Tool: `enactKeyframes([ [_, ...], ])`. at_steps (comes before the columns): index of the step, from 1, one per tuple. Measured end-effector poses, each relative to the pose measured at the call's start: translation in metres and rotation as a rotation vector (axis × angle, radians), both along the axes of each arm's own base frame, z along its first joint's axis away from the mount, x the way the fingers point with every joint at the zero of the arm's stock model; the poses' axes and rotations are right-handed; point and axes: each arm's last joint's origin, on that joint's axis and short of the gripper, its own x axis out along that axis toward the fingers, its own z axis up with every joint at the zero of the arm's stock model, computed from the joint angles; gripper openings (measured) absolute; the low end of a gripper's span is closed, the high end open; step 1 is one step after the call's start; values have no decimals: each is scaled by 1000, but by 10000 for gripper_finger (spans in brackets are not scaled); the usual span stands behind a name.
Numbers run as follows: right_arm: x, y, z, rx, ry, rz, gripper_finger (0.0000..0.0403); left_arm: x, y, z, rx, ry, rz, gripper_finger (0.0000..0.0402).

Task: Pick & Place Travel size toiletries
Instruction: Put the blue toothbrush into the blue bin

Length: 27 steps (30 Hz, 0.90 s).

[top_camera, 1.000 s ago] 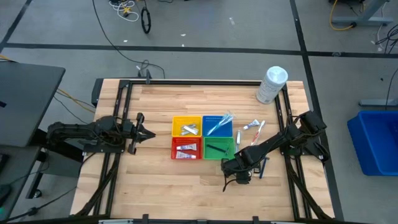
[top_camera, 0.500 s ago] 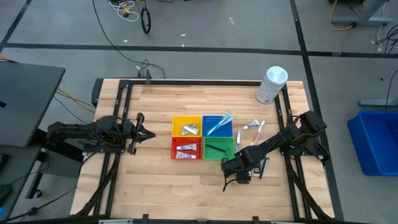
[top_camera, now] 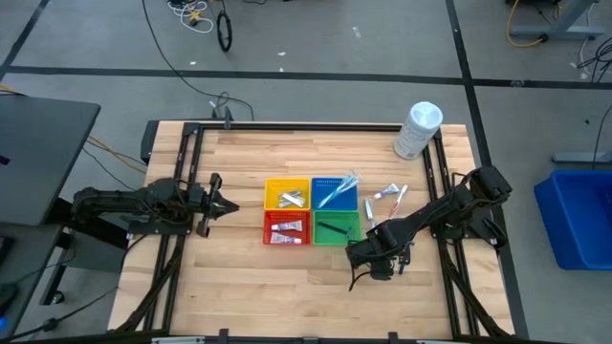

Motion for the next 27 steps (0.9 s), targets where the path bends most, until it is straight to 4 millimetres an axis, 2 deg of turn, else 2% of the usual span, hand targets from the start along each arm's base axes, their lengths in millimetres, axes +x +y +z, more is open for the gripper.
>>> enactKeyframes([
  [15, -7, -3, 20, 25, -38, -41, 39, 0, 0, 0, 0, 1, 0, 32],
  [27, -21, -10, 46, 42, -69, -60, 39, 0, 0, 0, 0, 0, 0, 32],
])
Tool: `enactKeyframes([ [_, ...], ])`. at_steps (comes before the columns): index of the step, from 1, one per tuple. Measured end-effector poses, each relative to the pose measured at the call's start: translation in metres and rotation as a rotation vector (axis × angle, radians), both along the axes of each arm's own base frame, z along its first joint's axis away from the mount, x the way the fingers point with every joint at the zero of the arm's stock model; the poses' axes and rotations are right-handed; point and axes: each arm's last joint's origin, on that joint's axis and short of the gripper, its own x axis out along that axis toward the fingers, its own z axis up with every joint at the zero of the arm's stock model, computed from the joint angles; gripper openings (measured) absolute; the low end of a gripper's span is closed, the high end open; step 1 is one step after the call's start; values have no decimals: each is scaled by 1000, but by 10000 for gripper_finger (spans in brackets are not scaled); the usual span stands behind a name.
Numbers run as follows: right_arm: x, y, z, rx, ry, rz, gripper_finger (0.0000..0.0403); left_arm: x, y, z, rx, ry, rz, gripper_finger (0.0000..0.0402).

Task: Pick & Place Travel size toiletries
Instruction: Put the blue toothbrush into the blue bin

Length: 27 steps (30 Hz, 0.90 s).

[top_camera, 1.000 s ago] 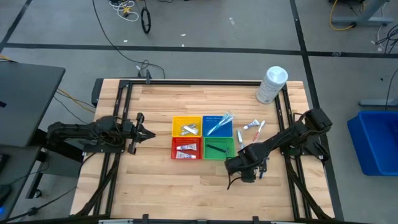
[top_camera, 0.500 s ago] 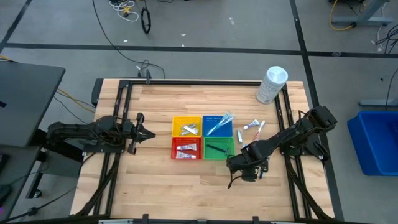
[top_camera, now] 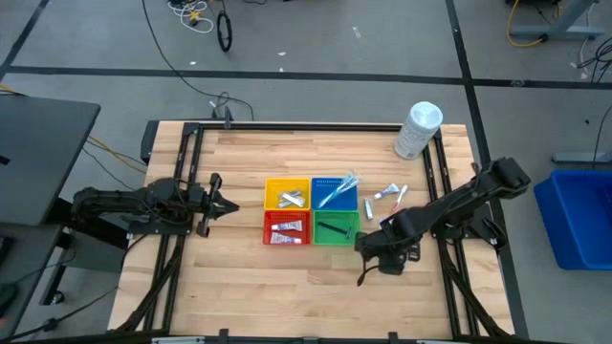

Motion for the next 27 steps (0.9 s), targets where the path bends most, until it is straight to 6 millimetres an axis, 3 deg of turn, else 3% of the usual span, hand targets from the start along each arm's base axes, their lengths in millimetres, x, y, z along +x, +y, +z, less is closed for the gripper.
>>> enactKeyframes([
  [10, -9, -10, 18, 17, -32, -23, 39, 0, 0, 0, 0, 1, 0, 32],
  [19, -18, -35, 44, 67, -102, -226, 39, 0, 0, 0, 0, 1, 0, 32],
  [27, -18, -47, 49, 71, -123, -271, 39, 0, 0, 0, 0, 1, 0, 32],
])
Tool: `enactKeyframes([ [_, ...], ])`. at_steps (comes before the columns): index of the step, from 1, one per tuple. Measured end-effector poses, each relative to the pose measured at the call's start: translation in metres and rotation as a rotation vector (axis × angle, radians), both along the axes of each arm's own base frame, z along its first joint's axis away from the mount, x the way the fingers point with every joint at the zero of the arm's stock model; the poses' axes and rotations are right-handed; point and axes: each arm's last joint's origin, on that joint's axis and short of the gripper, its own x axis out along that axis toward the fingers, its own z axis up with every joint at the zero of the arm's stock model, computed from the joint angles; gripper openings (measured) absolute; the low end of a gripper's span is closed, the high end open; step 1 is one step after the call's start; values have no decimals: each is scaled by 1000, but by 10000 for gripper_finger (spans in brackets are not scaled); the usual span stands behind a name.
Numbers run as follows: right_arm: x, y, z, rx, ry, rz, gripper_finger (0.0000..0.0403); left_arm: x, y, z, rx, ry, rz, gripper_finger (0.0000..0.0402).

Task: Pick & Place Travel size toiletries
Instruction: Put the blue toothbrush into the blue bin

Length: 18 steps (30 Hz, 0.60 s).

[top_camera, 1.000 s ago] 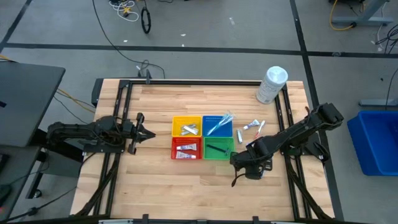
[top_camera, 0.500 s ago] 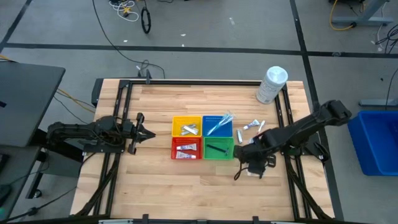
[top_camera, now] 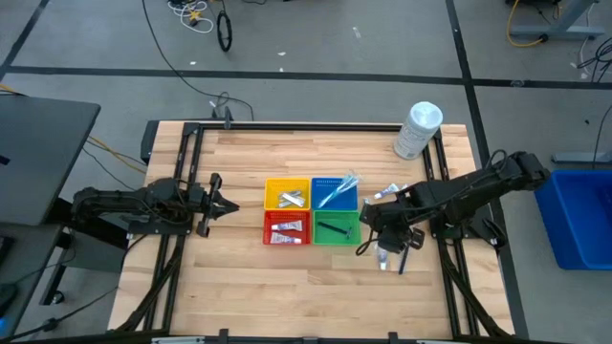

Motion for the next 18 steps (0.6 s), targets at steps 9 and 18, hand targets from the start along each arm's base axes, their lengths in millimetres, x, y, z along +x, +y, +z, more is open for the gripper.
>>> enactKeyframes([
  [9, 8, -7, 2, 19, -62, -46, 39, 0, 0, 0, 0, 0, 0, 32],
  [18, 16, -15, 10, 63, -162, -135, 39, 0, 0, 0, 0, 0, 0, 32],
])
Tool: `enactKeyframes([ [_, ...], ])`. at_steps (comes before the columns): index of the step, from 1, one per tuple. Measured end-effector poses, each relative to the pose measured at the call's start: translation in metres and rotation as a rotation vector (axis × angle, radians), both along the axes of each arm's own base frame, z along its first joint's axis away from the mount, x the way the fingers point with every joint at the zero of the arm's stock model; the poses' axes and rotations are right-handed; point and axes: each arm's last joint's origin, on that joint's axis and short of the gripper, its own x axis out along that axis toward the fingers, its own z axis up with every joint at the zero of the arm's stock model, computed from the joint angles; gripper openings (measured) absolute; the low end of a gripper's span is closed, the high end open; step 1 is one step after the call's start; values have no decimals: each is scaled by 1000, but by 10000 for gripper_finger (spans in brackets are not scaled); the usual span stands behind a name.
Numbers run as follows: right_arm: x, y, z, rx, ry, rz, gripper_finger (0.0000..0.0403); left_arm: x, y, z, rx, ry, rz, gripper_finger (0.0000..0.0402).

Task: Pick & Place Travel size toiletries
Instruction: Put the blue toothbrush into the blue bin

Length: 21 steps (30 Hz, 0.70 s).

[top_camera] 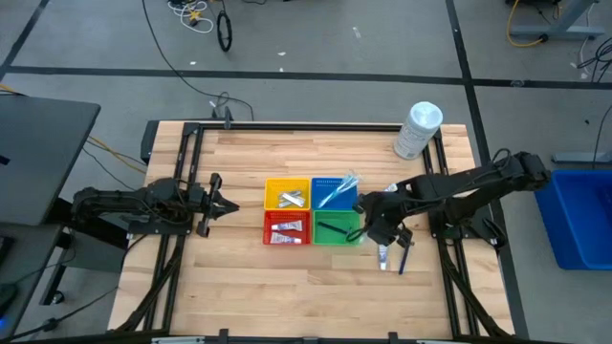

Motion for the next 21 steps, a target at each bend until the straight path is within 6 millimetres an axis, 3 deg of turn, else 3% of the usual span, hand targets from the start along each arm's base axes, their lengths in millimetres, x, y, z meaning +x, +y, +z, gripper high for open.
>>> enactKeyframes([
  [14, 1, -28, 35, 138, -277, -254, 39, 0, 0, 0, 0, 0, 0, 32],
  [21, 4, -40, 44, 223, -344, -402, 39, 0, 0, 0, 0, 0, 0, 32],
])
